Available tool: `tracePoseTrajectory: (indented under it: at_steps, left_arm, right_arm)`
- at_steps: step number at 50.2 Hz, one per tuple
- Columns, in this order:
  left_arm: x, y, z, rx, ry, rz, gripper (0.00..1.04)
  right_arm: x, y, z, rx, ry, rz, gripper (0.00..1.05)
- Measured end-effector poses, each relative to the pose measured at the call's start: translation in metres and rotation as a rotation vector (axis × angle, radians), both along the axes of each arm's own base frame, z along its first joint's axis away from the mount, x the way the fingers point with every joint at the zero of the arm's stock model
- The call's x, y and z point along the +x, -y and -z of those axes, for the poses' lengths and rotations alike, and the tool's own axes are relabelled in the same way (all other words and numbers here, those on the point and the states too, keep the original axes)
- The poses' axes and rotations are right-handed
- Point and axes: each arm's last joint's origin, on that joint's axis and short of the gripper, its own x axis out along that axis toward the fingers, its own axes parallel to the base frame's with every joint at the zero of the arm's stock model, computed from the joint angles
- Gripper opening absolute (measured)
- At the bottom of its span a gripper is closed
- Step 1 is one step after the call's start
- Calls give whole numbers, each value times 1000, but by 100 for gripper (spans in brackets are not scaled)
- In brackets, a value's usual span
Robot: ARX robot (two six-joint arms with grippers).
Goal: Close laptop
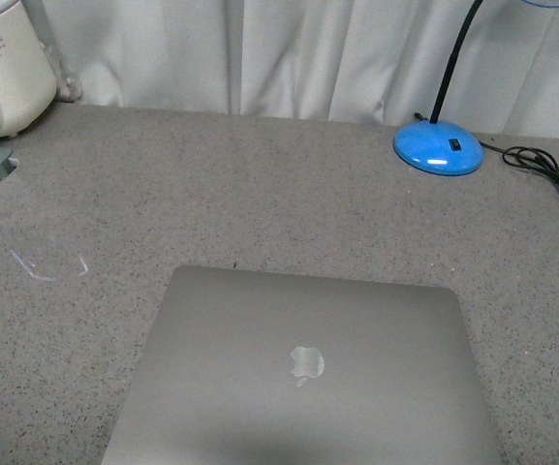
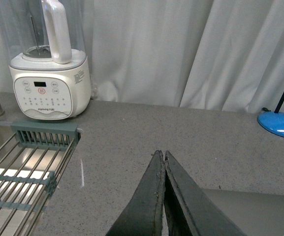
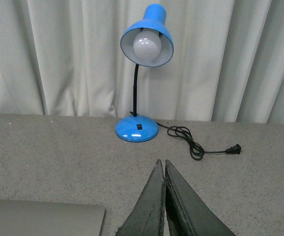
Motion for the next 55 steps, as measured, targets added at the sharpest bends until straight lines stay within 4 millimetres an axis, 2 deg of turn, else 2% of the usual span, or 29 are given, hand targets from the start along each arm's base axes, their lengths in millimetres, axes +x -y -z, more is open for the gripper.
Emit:
tracePoseTrajectory:
  at_steps: [7,11,14,35,37,41,55]
  left_arm:
    - [0,0,0,0,0,0,7]
    - [0,0,0,0,0,0,26]
    - [0,0,0,0,0,0,37]
    - [0,0,0,0,0,0,99]
    - [0,0,0,3,0,0,100]
    - [0,0,0,2,0,0,98]
    - [0,0,0,2,0,0,98]
  right_arm:
    - [0,0,0,0,0,0,3]
    - [0,0,0,0,0,0,23]
    - [0,0,0,0,0,0,31]
    - [0,0,0,0,0,0,94]
    - [0,0,0,1,0,0,98]
    - [0,0,0,1,0,0,95]
    - [0,0,0,1,0,0,96]
